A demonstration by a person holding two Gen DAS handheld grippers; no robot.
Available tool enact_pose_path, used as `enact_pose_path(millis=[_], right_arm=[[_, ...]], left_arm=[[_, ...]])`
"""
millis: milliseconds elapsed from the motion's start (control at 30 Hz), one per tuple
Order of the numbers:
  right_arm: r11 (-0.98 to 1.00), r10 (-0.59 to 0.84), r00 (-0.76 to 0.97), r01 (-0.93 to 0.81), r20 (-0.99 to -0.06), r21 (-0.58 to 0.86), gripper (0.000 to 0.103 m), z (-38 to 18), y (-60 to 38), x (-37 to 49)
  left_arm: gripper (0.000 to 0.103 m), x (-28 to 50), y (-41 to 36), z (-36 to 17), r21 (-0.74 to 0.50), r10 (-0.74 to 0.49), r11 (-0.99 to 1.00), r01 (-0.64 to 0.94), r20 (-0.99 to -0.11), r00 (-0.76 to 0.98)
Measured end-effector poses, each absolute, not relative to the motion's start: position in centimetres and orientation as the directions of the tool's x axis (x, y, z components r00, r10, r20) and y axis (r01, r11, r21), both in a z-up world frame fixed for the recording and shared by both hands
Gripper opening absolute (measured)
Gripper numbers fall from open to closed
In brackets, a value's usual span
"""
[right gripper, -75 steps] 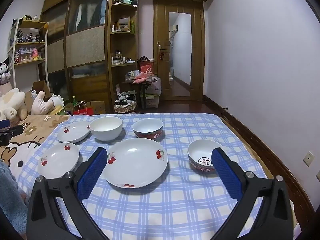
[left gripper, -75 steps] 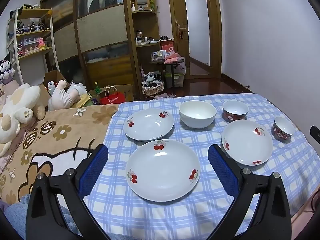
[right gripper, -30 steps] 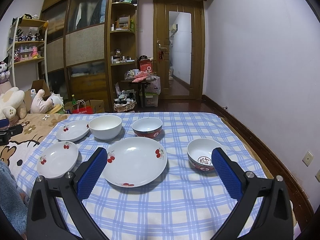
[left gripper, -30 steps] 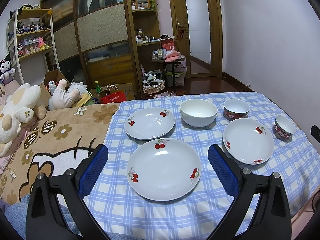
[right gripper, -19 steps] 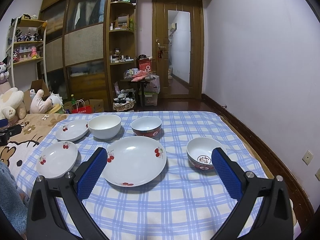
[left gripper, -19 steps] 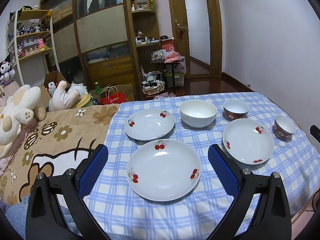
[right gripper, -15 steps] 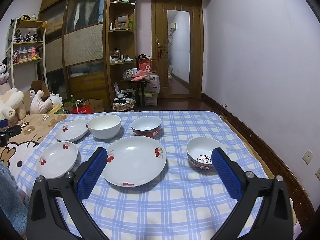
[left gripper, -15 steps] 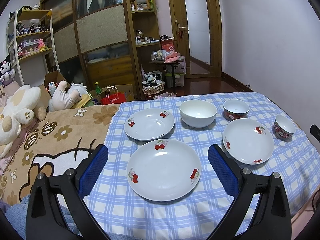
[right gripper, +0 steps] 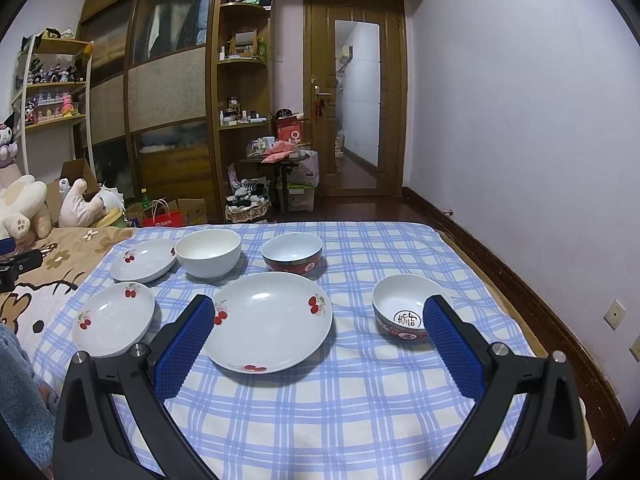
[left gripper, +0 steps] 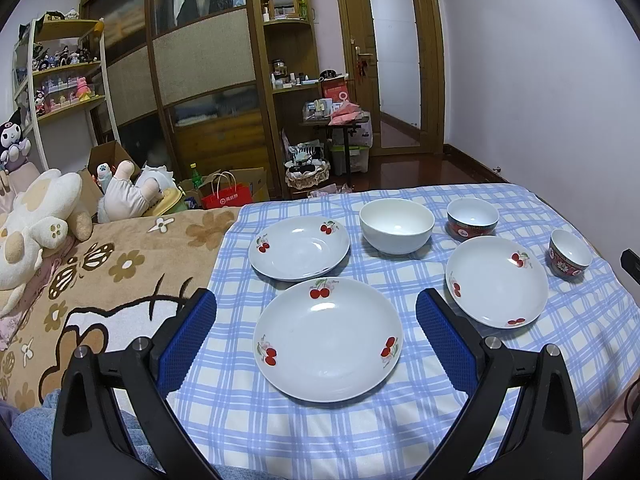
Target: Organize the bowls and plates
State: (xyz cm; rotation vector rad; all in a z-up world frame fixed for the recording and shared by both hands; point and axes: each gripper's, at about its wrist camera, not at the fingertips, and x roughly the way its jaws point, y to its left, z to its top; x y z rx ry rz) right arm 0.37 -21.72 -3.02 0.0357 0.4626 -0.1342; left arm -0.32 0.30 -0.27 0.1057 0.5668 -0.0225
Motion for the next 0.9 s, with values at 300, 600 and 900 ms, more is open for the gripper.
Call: enact_pose_path(millis=[300,600,900], right_arm=[[0.99,-0.121,0.886,0.138,-0.448,0.006,0.103,-3.37,-22.18,0.32],[0.99,-0.121,0.886,0.138,-0.448,0.006,0.103,-3.59,-22.4,0.52],[0.988,-0.133,0.881,0.156,-0.453,0.012,0.103,-3.98,-22.48,0.8]], left_arm=[[0.099,-0.44,0.29,-0.27,0.095,0.01,0.994,0.05,-0.539,0.842],[0.099,-0.44,0.31,-0.29,0.097,0.011,0.994,0.05,-0.542,0.84],[0.099,-0.84,0.98,-0.54,0.084,-0.003,0.995,0.062,-0.569,0.823]])
